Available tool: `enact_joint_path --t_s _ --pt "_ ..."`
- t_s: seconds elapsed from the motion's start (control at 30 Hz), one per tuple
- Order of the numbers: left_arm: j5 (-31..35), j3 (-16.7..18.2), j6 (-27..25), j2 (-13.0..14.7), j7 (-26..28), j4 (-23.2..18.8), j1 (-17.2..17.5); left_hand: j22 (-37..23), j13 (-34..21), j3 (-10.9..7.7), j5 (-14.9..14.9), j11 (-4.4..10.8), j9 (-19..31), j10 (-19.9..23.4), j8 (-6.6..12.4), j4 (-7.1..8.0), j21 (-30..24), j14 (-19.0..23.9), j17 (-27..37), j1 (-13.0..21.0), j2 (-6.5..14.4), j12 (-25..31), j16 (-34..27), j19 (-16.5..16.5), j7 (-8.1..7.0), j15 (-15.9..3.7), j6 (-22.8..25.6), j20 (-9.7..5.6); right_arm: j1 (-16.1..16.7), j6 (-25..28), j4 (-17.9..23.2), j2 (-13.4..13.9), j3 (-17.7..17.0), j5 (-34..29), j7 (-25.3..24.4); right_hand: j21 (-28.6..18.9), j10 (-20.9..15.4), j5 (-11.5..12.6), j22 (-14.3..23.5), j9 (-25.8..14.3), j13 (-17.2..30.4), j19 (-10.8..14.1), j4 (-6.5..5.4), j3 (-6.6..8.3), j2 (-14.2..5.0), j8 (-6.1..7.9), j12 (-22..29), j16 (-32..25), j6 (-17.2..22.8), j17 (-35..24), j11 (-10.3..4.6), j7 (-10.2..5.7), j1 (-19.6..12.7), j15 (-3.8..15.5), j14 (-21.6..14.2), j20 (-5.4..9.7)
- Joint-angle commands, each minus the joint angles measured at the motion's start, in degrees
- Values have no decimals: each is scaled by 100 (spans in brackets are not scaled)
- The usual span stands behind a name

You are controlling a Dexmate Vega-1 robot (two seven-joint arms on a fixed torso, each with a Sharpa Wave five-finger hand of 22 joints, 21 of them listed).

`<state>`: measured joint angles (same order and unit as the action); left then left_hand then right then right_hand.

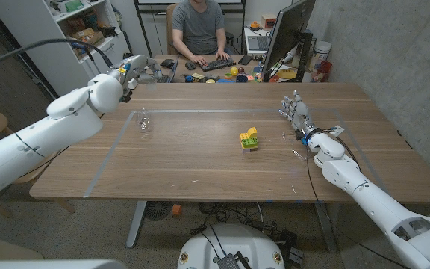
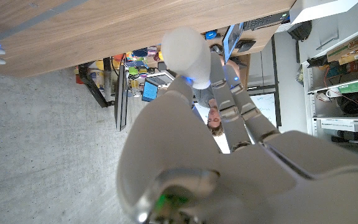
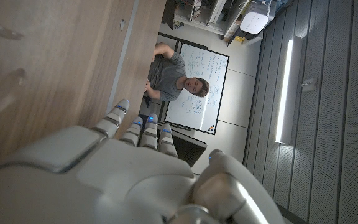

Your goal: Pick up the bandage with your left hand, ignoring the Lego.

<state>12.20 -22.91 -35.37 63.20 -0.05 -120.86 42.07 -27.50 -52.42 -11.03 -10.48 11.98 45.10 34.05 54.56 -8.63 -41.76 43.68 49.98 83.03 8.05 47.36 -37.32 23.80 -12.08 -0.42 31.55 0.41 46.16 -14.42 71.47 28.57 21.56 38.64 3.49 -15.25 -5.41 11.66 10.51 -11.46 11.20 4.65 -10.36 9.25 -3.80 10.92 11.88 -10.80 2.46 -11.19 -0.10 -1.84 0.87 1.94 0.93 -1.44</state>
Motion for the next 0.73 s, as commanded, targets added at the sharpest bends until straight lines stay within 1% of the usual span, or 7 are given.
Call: enact_joint_path --t_s 0.03,0.13,0.3,0.73 --pt "43 -165 -89 -54 -172 -27 -234 -14 12 30 -42 12 -14 35 -7 -10 -53 430 9 73 11 19 -13 -15 -8 -1297 62 -25 43 -23 12 -6 -38 57 10 16 10 33 21 -18 7 40 -16 -39 -376 44 34 -39 -19 -15 -13 31 -54 90 43 34" --pt "106 -250 -144 -60 -228 -17 -292 -8 42 41 -44 15 -37 36 -25 -8 -79 431 3 72 9 4 1 -21 -8 -1298 66 -33 47 -25 3 -5 -35 59 20 19 8 33 21 -18 7 43 -15 -45 -378 44 36 -39 -21 -14 -4 30 -55 85 43 36" --pt "113 -271 -164 -63 -252 -10 -305 9 135 66 -50 19 -48 68 -27 -4 -139 455 5 71 8 -32 17 -35 -4 -1298 106 -38 63 -36 19 6 -35 52 26 24 6 35 21 -17 7 45 -15 -54 -381 46 37 -40 -19 -14 -1 32 -56 87 41 38" --pt "-48 -70 -139 -1 -117 -118 -93 43 151 101 -56 12 -54 141 -56 3 -229 490 3 68 10 4 50 -73 -1 -1299 89 -40 101 -71 99 21 -39 43 22 38 4 37 22 -17 6 47 -15 -74 -390 48 40 -41 -17 -12 -8 28 -58 85 40 45"
